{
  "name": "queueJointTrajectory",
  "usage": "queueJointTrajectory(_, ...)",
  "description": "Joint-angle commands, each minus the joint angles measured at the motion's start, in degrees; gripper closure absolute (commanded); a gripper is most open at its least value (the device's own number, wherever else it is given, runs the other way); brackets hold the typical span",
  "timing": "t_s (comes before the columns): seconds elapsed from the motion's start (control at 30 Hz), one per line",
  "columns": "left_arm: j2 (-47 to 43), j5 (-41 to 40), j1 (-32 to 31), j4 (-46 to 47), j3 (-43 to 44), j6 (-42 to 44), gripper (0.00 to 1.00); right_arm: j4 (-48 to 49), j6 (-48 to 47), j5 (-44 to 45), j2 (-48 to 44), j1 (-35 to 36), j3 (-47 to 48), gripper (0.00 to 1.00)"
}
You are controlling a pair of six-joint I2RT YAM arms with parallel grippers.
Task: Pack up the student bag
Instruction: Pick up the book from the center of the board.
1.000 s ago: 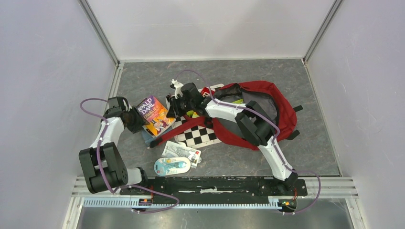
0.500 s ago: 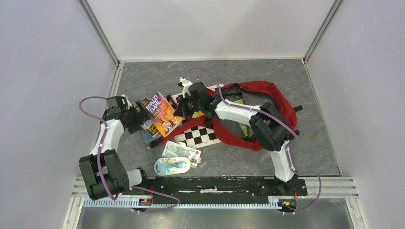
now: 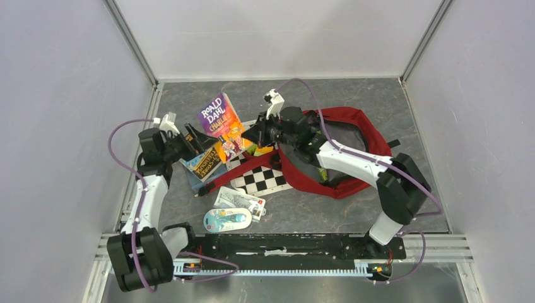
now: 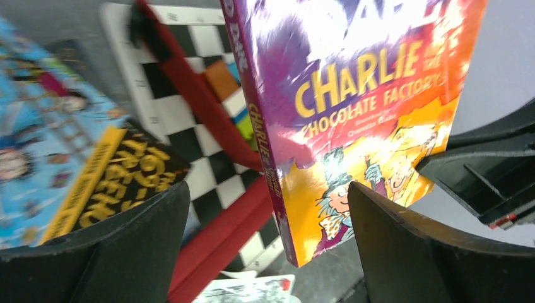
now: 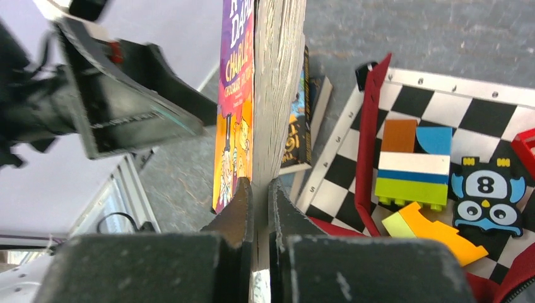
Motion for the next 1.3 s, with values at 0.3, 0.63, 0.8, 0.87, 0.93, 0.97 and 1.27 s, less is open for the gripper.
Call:
queueJointTrajectory(0.3,2.59,20.18,-7.18,38.72,-6.07,-23.91,0.00,12.61,4.48,-1.24,-11.08,0.03,-4.52,1.00)
queueJointTrajectory(0.63,7.53,22.00,-7.19,67.16,-10.46,-42.74,0.50,10.23,2.63,-0.47,-11.43,0.10,-5.10,1.00)
queueJointTrajectory(0.8,6.46,21.96,-7.19,65.98,-10.83,-41.52,0.90,5.38,-1.18,5.00,-13.14,0.10,-5.18,1.00)
queueJointTrajectory(0.87,5.48,21.76,-7.28,63.85,-10.79,-39.60,0.98,3.07,-3.21,7.30,-14.33,0.11,-5.31,0.89)
queueJointTrajectory(0.93,4.00,21.33,-7.28,59.32,-10.37,-36.08,0.98,0.90,-5.42,9.61,-15.75,0.14,-5.79,0.74)
queueJointTrajectory(0.97,2.78,20.91,-7.37,54.87,-9.95,-33.56,0.98,-0.35,-6.95,10.73,-16.52,0.06,-5.97,0.68)
queueJointTrajectory(1.27,-6.70,7.53,-19.39,14.70,-3.08,-7.06,0.98,-15.97,-17.59,18.15,-24.27,-8.32,-8.13,0.02)
